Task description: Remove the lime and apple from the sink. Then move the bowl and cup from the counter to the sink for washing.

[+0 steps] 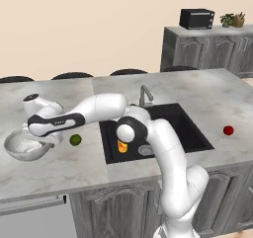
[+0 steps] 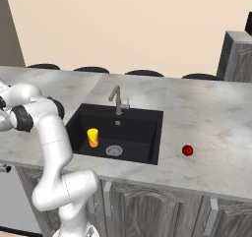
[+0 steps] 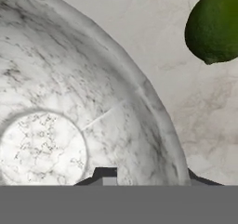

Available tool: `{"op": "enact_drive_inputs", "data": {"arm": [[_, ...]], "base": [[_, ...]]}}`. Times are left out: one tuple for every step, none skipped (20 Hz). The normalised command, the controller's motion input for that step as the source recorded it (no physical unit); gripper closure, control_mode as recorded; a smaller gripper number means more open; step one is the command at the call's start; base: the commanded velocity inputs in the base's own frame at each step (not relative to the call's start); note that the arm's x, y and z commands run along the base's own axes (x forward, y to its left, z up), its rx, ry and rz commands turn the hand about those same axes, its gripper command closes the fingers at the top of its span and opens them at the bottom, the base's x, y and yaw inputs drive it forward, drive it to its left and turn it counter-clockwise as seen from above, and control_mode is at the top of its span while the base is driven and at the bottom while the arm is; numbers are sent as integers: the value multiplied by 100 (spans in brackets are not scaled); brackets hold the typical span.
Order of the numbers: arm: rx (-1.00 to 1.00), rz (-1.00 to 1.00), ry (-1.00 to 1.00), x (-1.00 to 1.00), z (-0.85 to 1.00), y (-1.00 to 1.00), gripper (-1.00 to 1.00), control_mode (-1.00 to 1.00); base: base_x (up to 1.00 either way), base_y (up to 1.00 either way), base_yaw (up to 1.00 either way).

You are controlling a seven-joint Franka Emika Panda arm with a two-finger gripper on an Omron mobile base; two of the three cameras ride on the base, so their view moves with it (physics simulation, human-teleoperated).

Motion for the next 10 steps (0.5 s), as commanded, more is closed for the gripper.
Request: {"op": "enact_drive_inputs", "data": {"arm": [[3,0,0,-5,13,-6,100,-100],[4,0,0,-1,21,-5,100,-100],[5,0,0,-6,24,-6,100,-100],[5,0,-1,-2,29,-6,100,-100],[6,0,0,-4,30,-10,100,-100],[8,0,0,-2,33,-10,100,-100],[9,0,0,-5,35,-14,100,-100],[10,0,0,-6,36,-19,100,-100],[9,0,0,-6,36,-18,100,-100],[9,0,0,-9,39,-22,100,-100]], "base": [[0,0,0],[0,0,0],[0,0,0],[0,0,0],[0,0,0],[0,0,0],[0,0,0],[0,0,0],[0,0,0],[0,0,0]]}}
